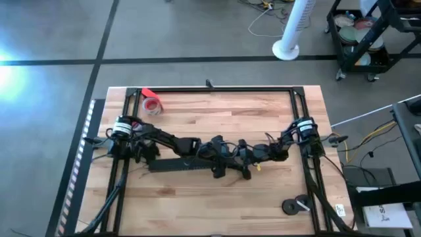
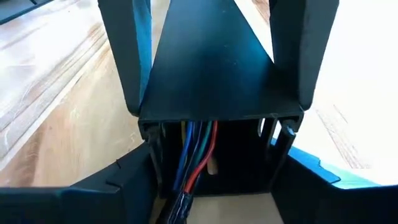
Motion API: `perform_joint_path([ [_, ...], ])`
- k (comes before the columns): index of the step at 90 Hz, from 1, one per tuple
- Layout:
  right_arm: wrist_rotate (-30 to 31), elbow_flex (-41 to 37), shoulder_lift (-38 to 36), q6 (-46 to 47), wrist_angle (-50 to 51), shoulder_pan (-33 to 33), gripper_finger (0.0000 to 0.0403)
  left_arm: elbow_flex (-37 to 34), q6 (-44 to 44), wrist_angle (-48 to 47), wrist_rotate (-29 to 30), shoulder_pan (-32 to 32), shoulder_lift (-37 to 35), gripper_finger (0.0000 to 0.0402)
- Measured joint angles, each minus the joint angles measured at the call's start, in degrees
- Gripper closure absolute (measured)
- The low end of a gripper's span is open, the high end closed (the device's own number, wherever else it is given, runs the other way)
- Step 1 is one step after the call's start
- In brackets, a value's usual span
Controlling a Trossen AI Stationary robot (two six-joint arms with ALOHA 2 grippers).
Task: Ziptie cables
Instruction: Close the black cable duct
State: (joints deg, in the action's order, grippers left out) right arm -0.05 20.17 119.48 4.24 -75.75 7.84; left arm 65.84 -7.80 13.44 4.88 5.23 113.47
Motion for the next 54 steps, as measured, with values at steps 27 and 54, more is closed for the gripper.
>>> perform_joint_path([
  [27, 0.0, -0.03, 0.0, -0.21, 0.0, 0.0, 0.0163, -0.04, 0.21, 0.3, 0.01, 0.01, -0.02, 0.0176],
  [54, 0.0, -0.01, 0.0, 0.19, 0.0, 0.02, 0.0143, -0.04, 0.37, 0.87, 0.14, -0.04, -0.02, 0.0168],
])
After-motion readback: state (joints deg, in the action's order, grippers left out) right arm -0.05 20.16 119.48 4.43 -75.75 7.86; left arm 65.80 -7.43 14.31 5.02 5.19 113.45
